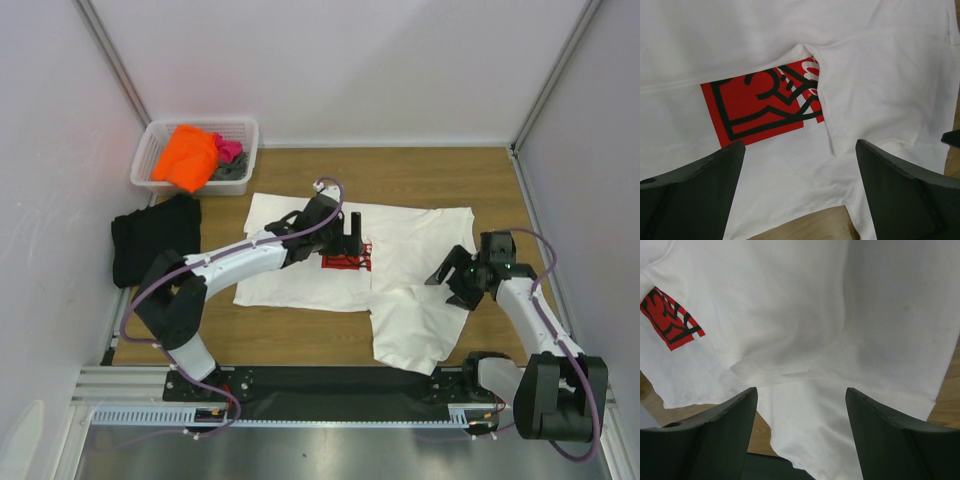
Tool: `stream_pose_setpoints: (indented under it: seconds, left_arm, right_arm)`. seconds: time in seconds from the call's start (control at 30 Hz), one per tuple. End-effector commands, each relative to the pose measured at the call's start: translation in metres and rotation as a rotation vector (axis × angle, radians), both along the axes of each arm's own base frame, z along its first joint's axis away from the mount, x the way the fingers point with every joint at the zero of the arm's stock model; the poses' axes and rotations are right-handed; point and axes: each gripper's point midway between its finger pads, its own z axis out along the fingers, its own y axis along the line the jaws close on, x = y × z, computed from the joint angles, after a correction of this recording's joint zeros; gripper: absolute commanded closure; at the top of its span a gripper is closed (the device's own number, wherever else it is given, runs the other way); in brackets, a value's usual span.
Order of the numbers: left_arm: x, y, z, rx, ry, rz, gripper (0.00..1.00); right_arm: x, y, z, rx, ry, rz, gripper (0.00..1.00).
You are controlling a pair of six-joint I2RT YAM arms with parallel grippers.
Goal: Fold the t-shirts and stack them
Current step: Fold the tshirt
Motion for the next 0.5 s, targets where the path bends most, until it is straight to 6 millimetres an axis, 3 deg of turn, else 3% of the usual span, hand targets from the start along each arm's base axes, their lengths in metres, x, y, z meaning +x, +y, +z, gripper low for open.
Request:
stream_pose_setpoints:
  seconds: [0.0, 0.23, 0.47]
  left_arm:
    - [0.002, -0.005, 0.016, -0.076, -0.013, 0.037, 0.01]
    - [-0.004, -0.001, 0.030, -0.111, -0.055, 0.028, 0.01]
    - [-0.016, -0.003, 0.032, -0.132, -0.059, -0.009, 0.01]
  right_arm:
    - [0.014, 0.003, -0.001, 0.033, -0.115, -0.037, 0.22]
    - [0.019, 0.004, -0.012, 0.048, -0.255, -0.059, 0.23]
    - [0.023, 0.005, -0.014, 0.057, -0.303, -0.068, 0.33]
